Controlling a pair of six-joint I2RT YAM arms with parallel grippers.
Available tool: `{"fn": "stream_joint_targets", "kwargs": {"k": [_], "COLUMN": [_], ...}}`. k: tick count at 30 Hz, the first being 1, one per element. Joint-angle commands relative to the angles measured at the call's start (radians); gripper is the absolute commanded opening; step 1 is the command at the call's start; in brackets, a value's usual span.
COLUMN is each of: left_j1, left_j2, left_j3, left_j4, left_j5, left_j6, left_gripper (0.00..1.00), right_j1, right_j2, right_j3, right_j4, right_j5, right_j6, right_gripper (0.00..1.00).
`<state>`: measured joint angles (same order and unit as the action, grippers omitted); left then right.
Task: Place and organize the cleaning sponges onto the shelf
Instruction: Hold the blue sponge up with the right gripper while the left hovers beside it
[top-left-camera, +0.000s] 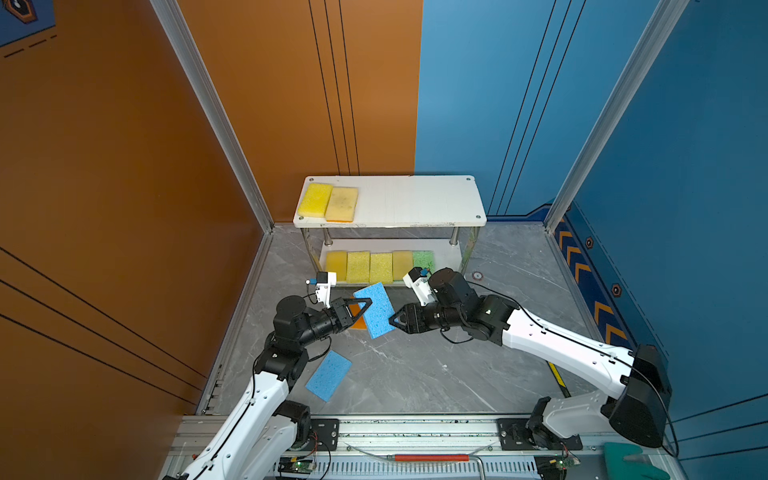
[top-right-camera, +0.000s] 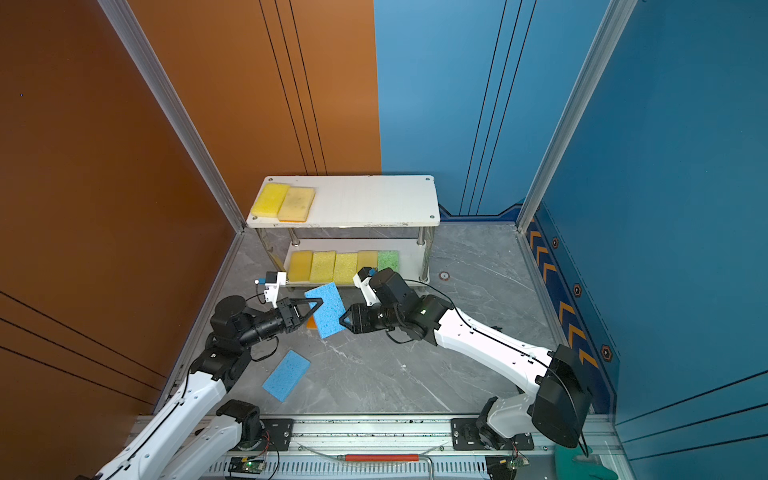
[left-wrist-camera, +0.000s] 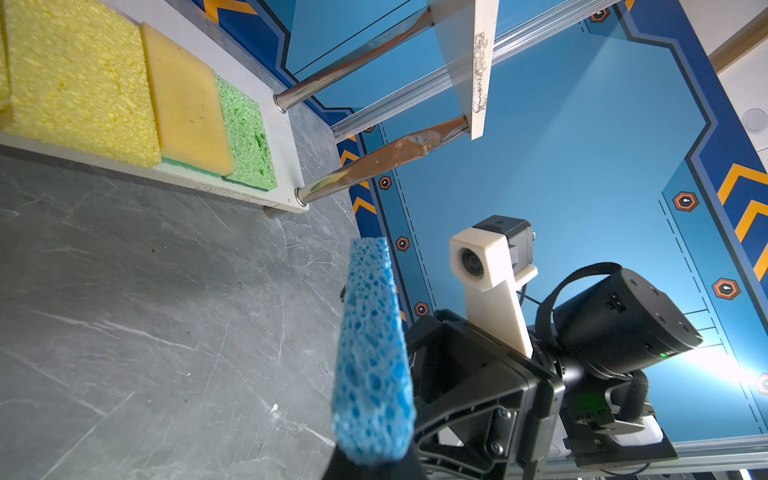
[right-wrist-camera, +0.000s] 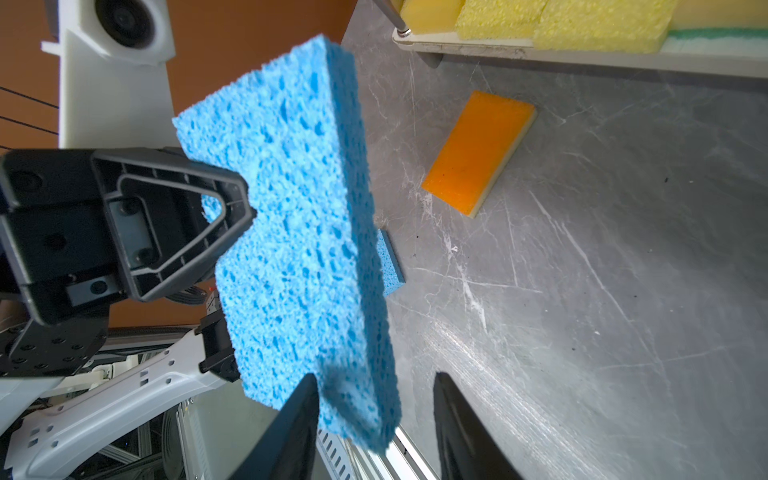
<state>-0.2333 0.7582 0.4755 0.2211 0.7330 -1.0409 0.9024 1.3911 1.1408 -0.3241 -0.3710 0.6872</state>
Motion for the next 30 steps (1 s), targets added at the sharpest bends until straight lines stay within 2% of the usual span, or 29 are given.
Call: {"fn": "stream_joint_targets", "kwargs": {"k": [1,13,18,30], "left_j1": [0.009,0.046,0.049,0.047], "left_j2": [-0.013,-0.033,-0.034,-0.033], "left_j3": [-0.003,-0.006,-0.009,-0.015], "left_j4": [0.022,0.022,0.021,0.020], "left_j5": [-0.010,0.016,0.024,0.047], "left_j6": [-0.001,-0.013,-0.017,-0.020], "left_gripper": [0.06,0.05,0.05,0.05], "right_j1": [0.010,0.029,0.034,0.041], "right_j2": [-0.018,-0.023,-0.021,-0.012], "right_j3": [-0.008,-0.015,-0.010,-0.007], "right_j4": [0.031,0.027,0.027,0.037], "right_j5": [-0.011,-0.006,-0.004,0.009], "right_j6": [0.034,0.050,0.049,0.042], "right_gripper": [0.47,0.46,0.41,0.40]}}
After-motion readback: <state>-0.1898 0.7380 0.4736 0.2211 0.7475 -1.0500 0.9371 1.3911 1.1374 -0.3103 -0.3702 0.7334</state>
